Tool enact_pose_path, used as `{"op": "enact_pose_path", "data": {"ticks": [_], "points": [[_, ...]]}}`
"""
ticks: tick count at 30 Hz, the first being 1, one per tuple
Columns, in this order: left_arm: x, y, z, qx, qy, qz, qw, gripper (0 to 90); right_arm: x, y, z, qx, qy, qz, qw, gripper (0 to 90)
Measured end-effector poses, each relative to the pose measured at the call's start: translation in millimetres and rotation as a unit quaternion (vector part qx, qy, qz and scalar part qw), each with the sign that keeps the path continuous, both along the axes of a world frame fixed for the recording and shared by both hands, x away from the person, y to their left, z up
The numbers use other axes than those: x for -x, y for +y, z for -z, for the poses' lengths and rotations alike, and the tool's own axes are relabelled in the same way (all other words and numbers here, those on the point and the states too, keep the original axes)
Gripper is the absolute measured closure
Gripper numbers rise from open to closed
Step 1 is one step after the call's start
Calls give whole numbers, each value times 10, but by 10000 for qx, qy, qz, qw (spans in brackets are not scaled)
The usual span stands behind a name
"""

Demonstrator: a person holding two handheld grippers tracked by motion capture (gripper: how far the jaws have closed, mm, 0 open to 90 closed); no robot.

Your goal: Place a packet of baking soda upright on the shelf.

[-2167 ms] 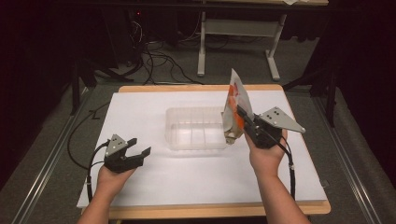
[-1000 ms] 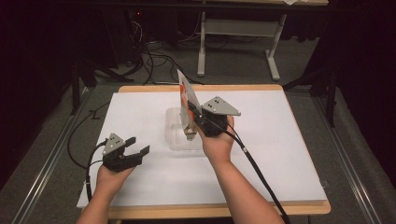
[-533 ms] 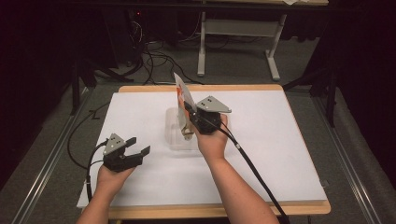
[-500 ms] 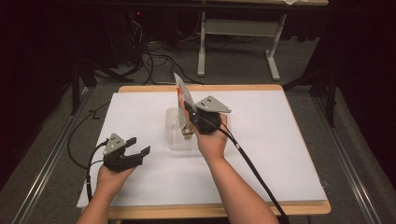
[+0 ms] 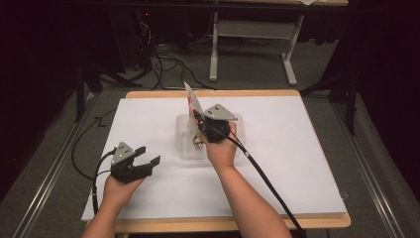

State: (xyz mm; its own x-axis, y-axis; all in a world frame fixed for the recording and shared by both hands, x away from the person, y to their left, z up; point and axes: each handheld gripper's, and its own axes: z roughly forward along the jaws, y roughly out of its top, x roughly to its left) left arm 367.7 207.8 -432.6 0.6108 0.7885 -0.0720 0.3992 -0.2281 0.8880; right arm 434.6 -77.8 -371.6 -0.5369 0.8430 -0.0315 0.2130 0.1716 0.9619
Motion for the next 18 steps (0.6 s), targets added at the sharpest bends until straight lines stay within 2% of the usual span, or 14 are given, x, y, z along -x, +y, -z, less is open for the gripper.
{"op": "enact_pose_path", "data": {"ticks": [8, 18], "points": [[11, 0, -5, -3, 10, -3, 10000, 318, -8, 47, 118, 64, 22, -27, 10000, 900], [20, -20, -1, -28, -11, 17, 10000, 318, 23, 78, 148, 166, 28, -68, 9998, 900]]}}
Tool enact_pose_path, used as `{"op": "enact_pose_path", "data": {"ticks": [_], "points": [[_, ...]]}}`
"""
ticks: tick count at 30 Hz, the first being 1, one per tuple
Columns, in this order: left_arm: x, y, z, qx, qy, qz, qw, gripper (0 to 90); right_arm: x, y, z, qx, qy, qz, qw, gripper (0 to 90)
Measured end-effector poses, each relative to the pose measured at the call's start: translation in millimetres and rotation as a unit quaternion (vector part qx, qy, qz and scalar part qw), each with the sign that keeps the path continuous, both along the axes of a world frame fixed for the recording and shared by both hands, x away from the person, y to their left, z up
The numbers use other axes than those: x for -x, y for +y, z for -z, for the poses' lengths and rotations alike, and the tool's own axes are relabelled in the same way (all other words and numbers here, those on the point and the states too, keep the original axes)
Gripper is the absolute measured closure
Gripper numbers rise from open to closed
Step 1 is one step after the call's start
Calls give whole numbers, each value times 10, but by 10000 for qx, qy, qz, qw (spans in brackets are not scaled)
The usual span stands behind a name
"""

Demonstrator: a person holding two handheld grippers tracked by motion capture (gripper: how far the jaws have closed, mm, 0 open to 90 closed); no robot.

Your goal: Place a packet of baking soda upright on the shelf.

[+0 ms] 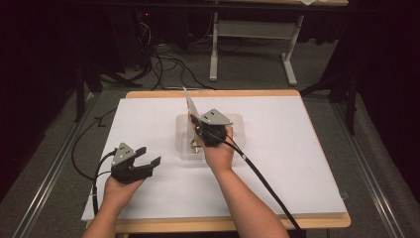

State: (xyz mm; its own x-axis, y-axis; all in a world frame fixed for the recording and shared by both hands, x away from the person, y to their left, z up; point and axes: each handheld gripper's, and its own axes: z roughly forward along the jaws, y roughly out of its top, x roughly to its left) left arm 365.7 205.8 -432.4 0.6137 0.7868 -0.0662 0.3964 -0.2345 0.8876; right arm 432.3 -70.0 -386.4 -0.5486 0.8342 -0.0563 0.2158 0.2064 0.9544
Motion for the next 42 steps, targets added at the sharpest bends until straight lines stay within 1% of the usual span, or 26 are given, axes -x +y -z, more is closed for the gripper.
{"op": "enact_pose_path", "data": {"ticks": [2, 3, 4, 5, 6, 8, 10, 13, 14, 16, 17, 20, 22, 23, 29, 30, 31, 33, 35, 41, 42], "points": [[-6, -2, 4, -14, 12, 10, 10000, 317, 22, 14, 52, 41, 2, -69, 10000, 900], [-7, -1, 5, -18, 12, 10, 10000, 317, 22, 14, 52, 41, 2, -69, 10000, 900], [-9, 2, 6, -21, 20, 2, 10000, 317, 34, 3, 69, -60, 15, -80, 9999, 900], [-9, 2, 6, -21, 20, 2, 10000, 317, 34, 3, 69, -60, 15, -80, 9999, 900], [-11, 2, 8, -30, 25, 0, 10000, 317, 43, -4, 81, -118, 42, -67, 9999, 900], [-10, -3, 10, -37, 26, 9, 10000, 318, 42, -6, 86, -135, 23, -94, 9999, 900], [-7, -5, 8, -41, 6, 14, 10000, 318, 59, -4, 94, -152, 79, -89, 9998, 900], [-14, 0, 9, -36, 13, 12, 10000, 318, 62, -13, 106, -180, 79, -103, 9998, 900], [-16, 1, 10, -36, 15, 8, 10000, 318, 68, -19, 112, -200, 122, -90, 9997, 900], [-15, 1, 9, -38, 11, 11, 10000, 318, 75, -31, 128, -241, 107, -100, 9996, 900], [-12, 0, 7, -34, 6, 15, 10000, 318, 85, -34, 136, -259, 138, -90, 9995, 900], [-7, -2, 3, -7, 4, 13, 10000, 318, 106, -33, 163, -284, 155, -104, 9994, 900], [-3, -2, 1, -15, 1, 21, 10000, 318, 112, -33, 167, -257, 158, -105, 9995, 900], [-2, -3, 1, -24, -4, 26, 10000, 318, 119, -27, 173, -283, 181, -106, 9994, 900], [-12, -10, 11, -36, 19, 31, 10000, 318, 171, -9, 225, -319, 177, -115, 9993, 900], [-9, -13, 11, -44, 13, 32, 10000, 318, 175, -11, 234, -371, 181, -127, 9991, 900], [-4, -17, 11, -52, 11, 41, 10000, 318, 176, -19, 241, -346, 170, -125, 9992, 900], [1, -25, 12, -68, 12, 51, 10000, 318, 185, -20, 251, -371, 210, -123, 9990, 900], [3, -27, 11, -66, 10, 60, 10000, 318, 188, -26, 256, -341, 199, -131, 9991, 900], [-8, -21, 16, -50, 15, 44, 10000, 318, 203, -32, 280, -371, 231, -142, 9989, 900], [-8, -19, 14, -48, 11, 45, 10000, 318, 206, -36, 281, -343, 213, -147, 9991, 900]]}}
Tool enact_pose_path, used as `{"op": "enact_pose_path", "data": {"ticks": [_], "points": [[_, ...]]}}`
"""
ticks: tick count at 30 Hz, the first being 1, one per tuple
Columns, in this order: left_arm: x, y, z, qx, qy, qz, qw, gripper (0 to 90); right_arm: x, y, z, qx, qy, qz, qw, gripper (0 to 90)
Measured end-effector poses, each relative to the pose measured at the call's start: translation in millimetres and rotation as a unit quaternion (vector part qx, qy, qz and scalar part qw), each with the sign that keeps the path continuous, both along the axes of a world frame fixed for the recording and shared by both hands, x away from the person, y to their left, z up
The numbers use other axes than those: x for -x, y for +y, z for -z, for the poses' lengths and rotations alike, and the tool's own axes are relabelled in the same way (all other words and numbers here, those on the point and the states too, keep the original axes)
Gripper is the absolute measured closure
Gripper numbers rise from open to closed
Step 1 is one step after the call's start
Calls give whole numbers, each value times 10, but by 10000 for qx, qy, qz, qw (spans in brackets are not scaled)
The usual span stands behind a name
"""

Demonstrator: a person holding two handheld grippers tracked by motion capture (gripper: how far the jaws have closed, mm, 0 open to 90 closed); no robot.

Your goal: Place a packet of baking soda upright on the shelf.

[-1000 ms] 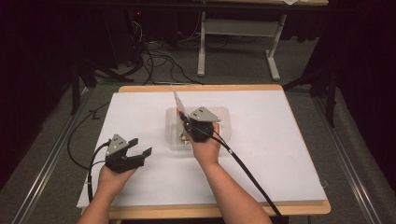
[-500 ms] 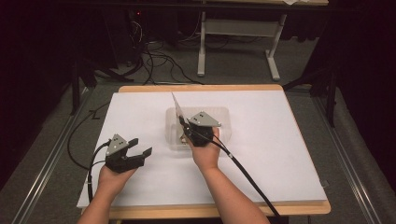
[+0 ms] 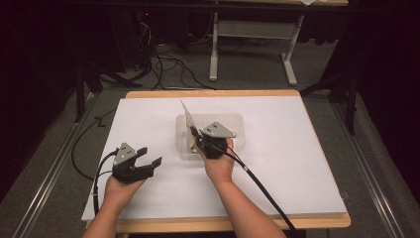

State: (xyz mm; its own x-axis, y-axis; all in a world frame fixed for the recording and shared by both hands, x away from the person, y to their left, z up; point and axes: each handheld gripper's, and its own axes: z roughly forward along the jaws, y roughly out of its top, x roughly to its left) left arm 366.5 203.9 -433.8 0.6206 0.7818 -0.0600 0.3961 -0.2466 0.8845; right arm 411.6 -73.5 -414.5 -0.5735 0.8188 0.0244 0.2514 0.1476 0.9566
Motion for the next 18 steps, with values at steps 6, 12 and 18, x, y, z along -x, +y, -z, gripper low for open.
{"op": "enact_pose_path", "data": {"ticks": [6, 12, 18], "points": [[-2, 3, 0, 4, -1, -6, 10000, 318, 13, -6, -1, -17, 27, 29, 10000, 900], [1, 8, -6, -5, 1, -6, 10000, 318, 9, -5, -5, -19, 38, 25, 10000, 890], [1, 16, -9, 19, -7, -16, 10000, 318, 13, 5, -12, 18, 118, 38, 9999, 800]]}}
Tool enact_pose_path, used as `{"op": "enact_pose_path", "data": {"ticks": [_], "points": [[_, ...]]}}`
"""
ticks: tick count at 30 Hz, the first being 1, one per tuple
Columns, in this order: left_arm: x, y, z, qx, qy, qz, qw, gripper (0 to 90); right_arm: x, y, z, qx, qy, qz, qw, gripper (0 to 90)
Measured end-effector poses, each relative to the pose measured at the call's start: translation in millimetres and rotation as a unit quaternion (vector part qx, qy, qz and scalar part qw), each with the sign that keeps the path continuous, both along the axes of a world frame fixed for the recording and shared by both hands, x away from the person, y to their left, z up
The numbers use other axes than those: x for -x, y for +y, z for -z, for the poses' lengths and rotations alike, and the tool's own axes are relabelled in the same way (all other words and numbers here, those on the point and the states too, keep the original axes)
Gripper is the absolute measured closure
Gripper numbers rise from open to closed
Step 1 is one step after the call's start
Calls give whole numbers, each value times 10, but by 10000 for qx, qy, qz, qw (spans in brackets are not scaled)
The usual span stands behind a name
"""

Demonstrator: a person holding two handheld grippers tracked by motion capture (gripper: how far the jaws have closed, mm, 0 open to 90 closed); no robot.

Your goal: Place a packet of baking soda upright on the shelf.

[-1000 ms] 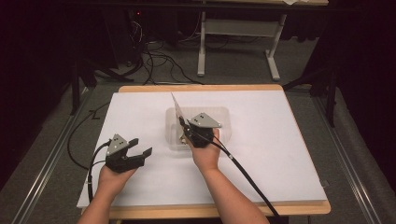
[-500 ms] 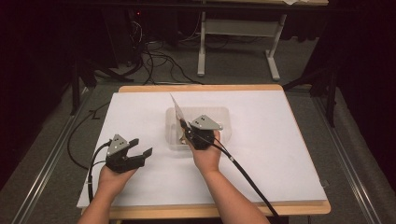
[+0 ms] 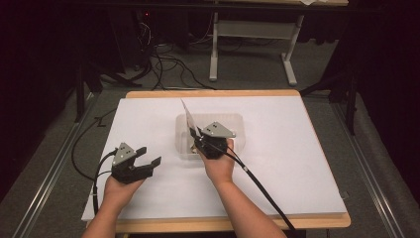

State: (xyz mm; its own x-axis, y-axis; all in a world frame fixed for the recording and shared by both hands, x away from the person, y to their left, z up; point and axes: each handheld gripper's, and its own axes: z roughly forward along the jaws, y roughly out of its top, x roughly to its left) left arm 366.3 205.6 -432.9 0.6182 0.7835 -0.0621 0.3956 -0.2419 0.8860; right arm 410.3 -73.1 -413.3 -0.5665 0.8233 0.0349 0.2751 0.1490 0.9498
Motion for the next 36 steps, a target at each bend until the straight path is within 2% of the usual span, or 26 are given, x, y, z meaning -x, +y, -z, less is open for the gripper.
{"op": "enact_pose_path", "data": {"ticks": [2, 6, 7, 8, 9, 12, 18, 29, 36], "points": [[1, -3, 0, -4, -9, 7, 10000, 318, 3, -4, -10, 51, -18, 38, 10000, 742], [-6, -3, 4, -7, 7, 8, 10000, 318, -13, -40, -76, 35, 99, 31, 9999, 602], [-6, -3, 4, -7, 7, 8, 10000, 318, -13, -40, -76, 35, 99, 31, 9999, 602], [-6, -3, 4, -8, 4, 10, 10000, 318, -15, -48, -102, 76, 119, 16, 9999, 541], [-6, -4, 4, -8, 2, 11, 10000, 318, -15, -48, -102, 76, 119, 16, 9999, 541], [-9, -8, 8, -12, 9, 14, 10000, 318, -9, -59, -142, 139, 161, 16, 9998, 452], [-7, -19, 11, -34, 13, 33, 10000, 317, 29, -80, -184, 178, 194, -38, 9996, 366], [-21, -4, 13, -47, 18, 14, 10000, 318, 240, -209, -190, 201, 296, -178, 9992, 326], [-24, -2, 15, -64, 22, -12, 10000, 317, 455, -448, -169, 251, 256, -231, 9991, 325]]}}
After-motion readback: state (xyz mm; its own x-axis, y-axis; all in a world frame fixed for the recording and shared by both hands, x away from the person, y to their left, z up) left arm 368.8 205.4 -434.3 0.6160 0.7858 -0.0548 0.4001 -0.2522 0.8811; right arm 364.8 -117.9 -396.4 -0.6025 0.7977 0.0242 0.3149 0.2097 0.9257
